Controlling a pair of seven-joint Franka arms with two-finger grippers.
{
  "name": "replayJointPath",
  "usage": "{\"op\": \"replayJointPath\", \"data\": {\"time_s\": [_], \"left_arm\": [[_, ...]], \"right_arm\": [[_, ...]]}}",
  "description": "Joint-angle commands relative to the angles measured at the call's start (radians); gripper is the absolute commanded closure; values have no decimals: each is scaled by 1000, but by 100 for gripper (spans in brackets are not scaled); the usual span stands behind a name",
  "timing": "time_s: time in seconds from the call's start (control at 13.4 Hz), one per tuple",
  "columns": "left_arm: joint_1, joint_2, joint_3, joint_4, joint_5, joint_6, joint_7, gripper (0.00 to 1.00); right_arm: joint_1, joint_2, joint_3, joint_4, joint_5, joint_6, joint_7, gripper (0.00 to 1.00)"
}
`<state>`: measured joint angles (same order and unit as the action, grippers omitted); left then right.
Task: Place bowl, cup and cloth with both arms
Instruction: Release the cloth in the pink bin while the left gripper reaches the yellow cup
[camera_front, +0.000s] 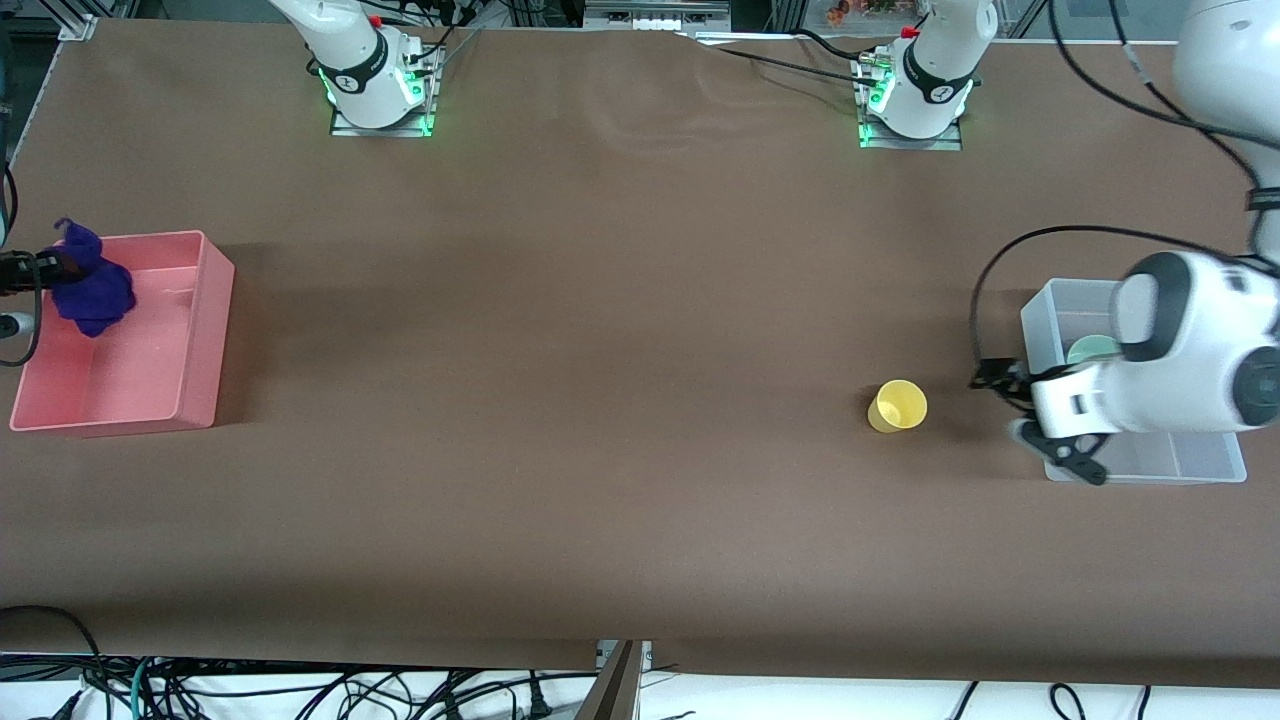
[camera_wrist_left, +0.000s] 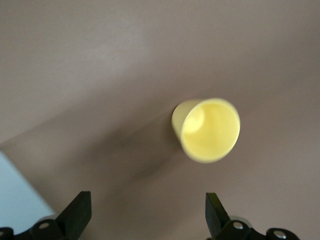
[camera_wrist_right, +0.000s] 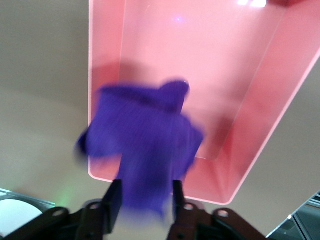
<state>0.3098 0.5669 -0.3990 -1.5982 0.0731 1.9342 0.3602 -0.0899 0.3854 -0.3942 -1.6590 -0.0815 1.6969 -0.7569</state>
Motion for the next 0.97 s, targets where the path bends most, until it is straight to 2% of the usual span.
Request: {"op": "replayJointPath", "data": {"time_s": [0.0,0.15,0.22,0.3,0.45,0.67,0.74,0.89], "left_arm": [[-37,-15,5,-127,-10,168,-125,1],[-51,28,6,-140,0,229,-148,27],[-49,44,6,-143,4,253,-147,55],[-49,48,8,-158,4,265,-145,76],[-51,56,8,-183,14,290,-142,100],[-43,6,6,-178,63,261,-126,100],[-41,-27,8,-161,65,203,-107,100],[-38,-64,14,-53,65,-29,-61,100]], "right_arm": [[7,-43,0,22,13,-17,-16,1],[31,-48,15,86,20,-90,-15,1],[35,-49,32,129,38,-118,-7,1],[35,-62,67,166,63,-144,-2,1],[35,-106,168,189,66,-158,16,1],[35,-138,319,215,57,-158,363,1],[35,-151,349,225,57,-149,408,1],[36,-172,374,272,57,-128,418,1]]}}
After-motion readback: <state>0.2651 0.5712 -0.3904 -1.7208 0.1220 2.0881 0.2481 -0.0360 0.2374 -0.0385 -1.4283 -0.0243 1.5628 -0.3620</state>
